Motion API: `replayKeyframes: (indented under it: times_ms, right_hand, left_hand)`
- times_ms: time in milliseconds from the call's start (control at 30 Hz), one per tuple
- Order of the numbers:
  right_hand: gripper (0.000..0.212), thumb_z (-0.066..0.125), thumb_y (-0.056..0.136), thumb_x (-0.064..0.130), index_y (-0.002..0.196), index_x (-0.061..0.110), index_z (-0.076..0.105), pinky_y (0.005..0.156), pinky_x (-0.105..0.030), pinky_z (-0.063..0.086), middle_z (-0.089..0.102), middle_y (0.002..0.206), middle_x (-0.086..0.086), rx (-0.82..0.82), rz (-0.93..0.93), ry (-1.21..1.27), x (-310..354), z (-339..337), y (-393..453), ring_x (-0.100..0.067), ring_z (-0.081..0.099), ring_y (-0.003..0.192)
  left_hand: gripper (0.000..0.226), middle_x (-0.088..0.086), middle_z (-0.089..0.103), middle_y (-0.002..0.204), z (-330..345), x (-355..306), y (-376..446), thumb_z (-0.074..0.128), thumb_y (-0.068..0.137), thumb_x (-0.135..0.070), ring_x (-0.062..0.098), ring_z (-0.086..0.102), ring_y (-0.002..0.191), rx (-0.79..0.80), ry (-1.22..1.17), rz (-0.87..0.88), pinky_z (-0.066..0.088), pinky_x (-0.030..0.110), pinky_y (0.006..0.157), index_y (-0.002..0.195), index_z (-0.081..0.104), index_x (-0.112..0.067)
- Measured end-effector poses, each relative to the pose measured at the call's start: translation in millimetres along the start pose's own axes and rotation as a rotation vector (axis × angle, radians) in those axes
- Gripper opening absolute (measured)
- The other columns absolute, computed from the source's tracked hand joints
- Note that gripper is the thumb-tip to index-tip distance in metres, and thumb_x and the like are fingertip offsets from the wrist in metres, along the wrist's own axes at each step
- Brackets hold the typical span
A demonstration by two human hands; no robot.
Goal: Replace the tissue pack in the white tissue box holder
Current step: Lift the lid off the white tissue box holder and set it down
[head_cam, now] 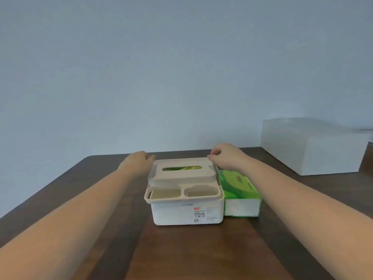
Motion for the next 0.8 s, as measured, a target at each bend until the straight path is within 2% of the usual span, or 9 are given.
replayKeyframes:
  times_ms: [67,100,133,233,333,400,567,667,800]
  right_hand:
    - [0.035,0.052,0.096,0.029,0.113,0.002,0.067,0.088,-0.038,0.05,0.07,0.115,-0.015,0.023,0.024,0.002,0.0,1.5,-7.5,-0.03,0.065,0.105]
    - [0.037,0.052,0.096,0.028,0.115,0.0,0.067,0.091,-0.039,0.05,0.069,0.118,-0.018,0.034,0.036,0.01,0.4,2.7,-10.9,-0.032,0.064,0.109]
    - [0.038,0.052,0.096,0.028,0.116,-0.001,0.067,0.095,-0.041,0.049,0.068,0.12,-0.02,0.04,0.049,0.008,1.3,3.4,-15.0,-0.033,0.062,0.112]
    - [0.04,0.052,0.096,0.026,0.119,-0.003,0.065,0.099,-0.045,0.047,0.063,0.128,-0.023,0.038,0.071,0.007,4.9,6.3,-18.1,-0.036,0.059,0.118]
    - [0.038,0.055,0.095,0.025,0.119,-0.002,0.065,0.1,-0.047,0.047,0.061,0.13,-0.023,0.041,0.093,0.0,6.5,9.9,-16.6,-0.037,0.058,0.12]
    - [0.033,0.058,0.092,0.023,0.117,0.002,0.066,0.099,-0.044,0.048,0.064,0.128,-0.019,0.037,0.1,0.004,6.8,13.5,-14.1,-0.033,0.06,0.117]
    - [0.032,0.058,0.093,0.015,0.122,0.003,0.063,0.098,-0.038,0.046,0.062,0.13,-0.013,0.014,0.123,0.047,11.6,19.9,-10.1,-0.029,0.057,0.118]
    - [0.036,0.053,0.095,0.011,0.13,0.009,0.057,0.097,-0.035,0.044,0.057,0.134,-0.01,-0.006,0.129,0.101,18.6,21.8,-6.3,-0.027,0.053,0.121]
    - [0.044,0.049,0.094,0.007,0.138,0.013,0.048,0.098,-0.035,0.042,0.048,0.144,-0.009,-0.041,0.092,0.173,38.6,24.4,0.8,-0.029,0.05,0.126]
  left_hand:
    - [0.045,0.021,0.063,0.09,0.0,2.1,-4.9,0.036,0.098,-0.037,0.029,0.062,0.085,0.004,-0.057,-0.025,0.049,0.038,0.077,0.097,0.063,0.0]
    - [0.042,0.017,0.059,0.082,1.6,3.2,-5.5,0.037,0.097,-0.037,0.025,0.058,0.076,0.016,-0.055,-0.024,0.045,0.036,0.071,0.086,0.06,-0.003]
    - [0.041,0.011,0.058,0.082,1.3,2.7,-8.9,0.037,0.097,-0.038,0.022,0.055,0.073,0.032,-0.043,-0.037,0.043,0.033,0.069,0.084,0.058,-0.005]
    - [0.042,0.007,0.064,0.093,5.3,4.8,-5.8,0.04,0.097,-0.039,0.023,0.056,0.084,0.061,-0.059,-0.03,0.044,0.032,0.074,0.096,0.062,-0.004]
    - [0.035,0.002,0.053,0.065,6.7,7.1,-5.9,0.046,0.094,-0.033,0.022,0.049,0.067,0.073,-0.082,-0.046,0.041,0.03,0.064,0.072,0.054,-0.008]
    - [0.033,0.002,0.048,0.062,9.2,8.7,-5.7,0.048,0.091,-0.028,0.022,0.046,0.064,0.093,-0.083,-0.063,0.038,0.029,0.061,0.062,0.049,-0.011]
    - [0.02,0.003,0.048,0.063,8.5,13.6,-2.3,0.052,0.084,-0.017,0.024,0.045,0.064,0.1,-0.091,-0.083,0.038,0.028,0.059,0.065,0.053,-0.01]
    - [0.021,0.003,0.049,0.061,1.4,16.2,-2.3,0.055,0.079,-0.011,0.024,0.045,0.062,0.089,-0.136,-0.104,0.035,0.025,0.054,0.059,0.048,-0.011]
    - [0.023,0.005,0.05,0.058,-14.3,29.1,-1.3,0.057,0.075,-0.007,0.027,0.047,0.061,0.023,-0.218,-0.147,0.035,0.025,0.055,0.055,0.046,-0.01]
Point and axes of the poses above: each hand's wrist, its own y-axis towards the middle knuckle, its own z-axis out of the palm, x = y × z, the point moved 1 cm from there along y, towards the middle knuckle
